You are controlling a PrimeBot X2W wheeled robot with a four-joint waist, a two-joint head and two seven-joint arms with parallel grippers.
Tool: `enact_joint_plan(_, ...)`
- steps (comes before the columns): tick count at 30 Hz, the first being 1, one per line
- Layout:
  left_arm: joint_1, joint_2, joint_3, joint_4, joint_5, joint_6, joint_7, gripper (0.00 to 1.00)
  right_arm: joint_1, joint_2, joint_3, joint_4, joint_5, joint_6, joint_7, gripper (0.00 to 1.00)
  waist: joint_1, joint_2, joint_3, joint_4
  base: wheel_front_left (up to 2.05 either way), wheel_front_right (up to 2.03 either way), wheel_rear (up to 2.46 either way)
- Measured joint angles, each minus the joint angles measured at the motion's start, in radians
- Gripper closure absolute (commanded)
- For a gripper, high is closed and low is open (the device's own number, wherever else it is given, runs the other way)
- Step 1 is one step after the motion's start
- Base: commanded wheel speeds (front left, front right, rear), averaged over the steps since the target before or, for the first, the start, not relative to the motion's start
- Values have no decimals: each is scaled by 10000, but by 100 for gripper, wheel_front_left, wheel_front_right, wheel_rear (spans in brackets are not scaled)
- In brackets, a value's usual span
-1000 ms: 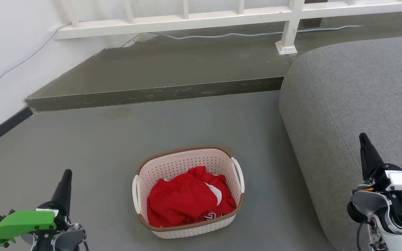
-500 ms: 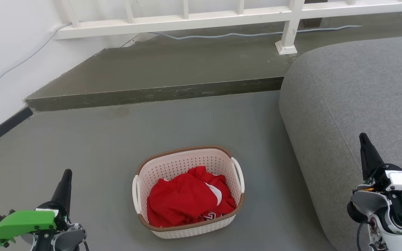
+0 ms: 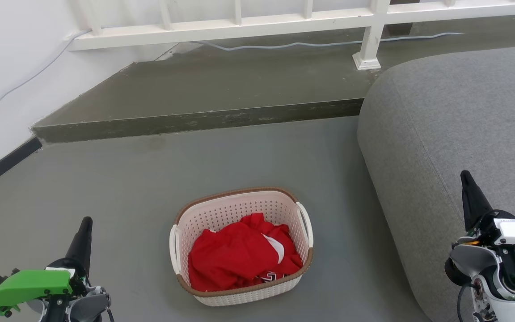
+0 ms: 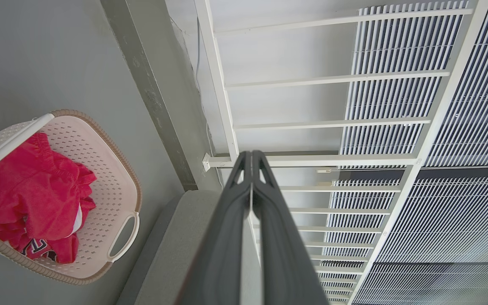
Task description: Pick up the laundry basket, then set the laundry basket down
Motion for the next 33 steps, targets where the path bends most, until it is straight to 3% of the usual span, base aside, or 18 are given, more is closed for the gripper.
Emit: enact_joint_plan(33, 0, 0, -12, -27, 0, 0, -2, 100, 0, 8, -27, -23, 0, 0, 12, 100, 0, 0, 2, 0, 0, 0, 0)
